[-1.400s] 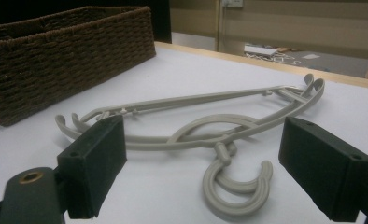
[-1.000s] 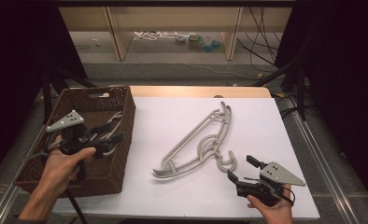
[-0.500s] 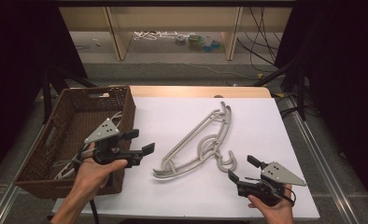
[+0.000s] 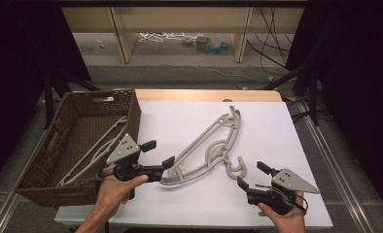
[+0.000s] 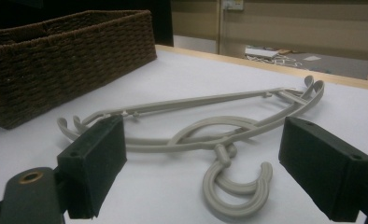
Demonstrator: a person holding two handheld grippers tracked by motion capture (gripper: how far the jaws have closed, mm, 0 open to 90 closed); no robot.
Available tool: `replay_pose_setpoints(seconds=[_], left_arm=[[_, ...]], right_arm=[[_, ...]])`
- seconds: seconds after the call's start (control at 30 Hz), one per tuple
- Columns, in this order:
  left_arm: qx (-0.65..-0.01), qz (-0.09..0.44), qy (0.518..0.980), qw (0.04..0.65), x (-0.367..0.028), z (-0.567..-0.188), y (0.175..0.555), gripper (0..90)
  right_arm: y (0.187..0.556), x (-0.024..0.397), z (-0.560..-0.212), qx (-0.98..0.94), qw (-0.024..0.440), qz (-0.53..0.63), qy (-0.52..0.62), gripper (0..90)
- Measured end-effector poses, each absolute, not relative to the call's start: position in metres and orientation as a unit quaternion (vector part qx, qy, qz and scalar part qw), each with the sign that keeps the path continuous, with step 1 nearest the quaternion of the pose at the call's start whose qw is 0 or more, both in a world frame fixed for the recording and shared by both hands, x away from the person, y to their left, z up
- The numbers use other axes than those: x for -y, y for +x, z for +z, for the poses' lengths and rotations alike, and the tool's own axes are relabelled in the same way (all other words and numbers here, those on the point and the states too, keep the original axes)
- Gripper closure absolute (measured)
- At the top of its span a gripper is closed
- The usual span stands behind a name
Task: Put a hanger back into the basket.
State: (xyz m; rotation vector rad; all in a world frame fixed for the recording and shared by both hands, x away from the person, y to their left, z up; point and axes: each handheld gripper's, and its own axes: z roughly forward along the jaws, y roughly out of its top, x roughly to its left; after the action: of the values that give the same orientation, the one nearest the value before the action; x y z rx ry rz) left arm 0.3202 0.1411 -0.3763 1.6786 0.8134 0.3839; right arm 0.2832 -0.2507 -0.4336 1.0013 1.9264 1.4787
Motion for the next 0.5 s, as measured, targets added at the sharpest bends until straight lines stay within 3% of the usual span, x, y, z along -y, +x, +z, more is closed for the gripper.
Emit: replay_pose_setpoints(seconds=[0.5], left_arm=[[-0.326,0.192,0.729,0.57,-0.148,-0.402,0.312,16.2]], right_arm=[[0.284,0.249,-0.435,-0.707,0.254,0.549,0.365,15.9]])
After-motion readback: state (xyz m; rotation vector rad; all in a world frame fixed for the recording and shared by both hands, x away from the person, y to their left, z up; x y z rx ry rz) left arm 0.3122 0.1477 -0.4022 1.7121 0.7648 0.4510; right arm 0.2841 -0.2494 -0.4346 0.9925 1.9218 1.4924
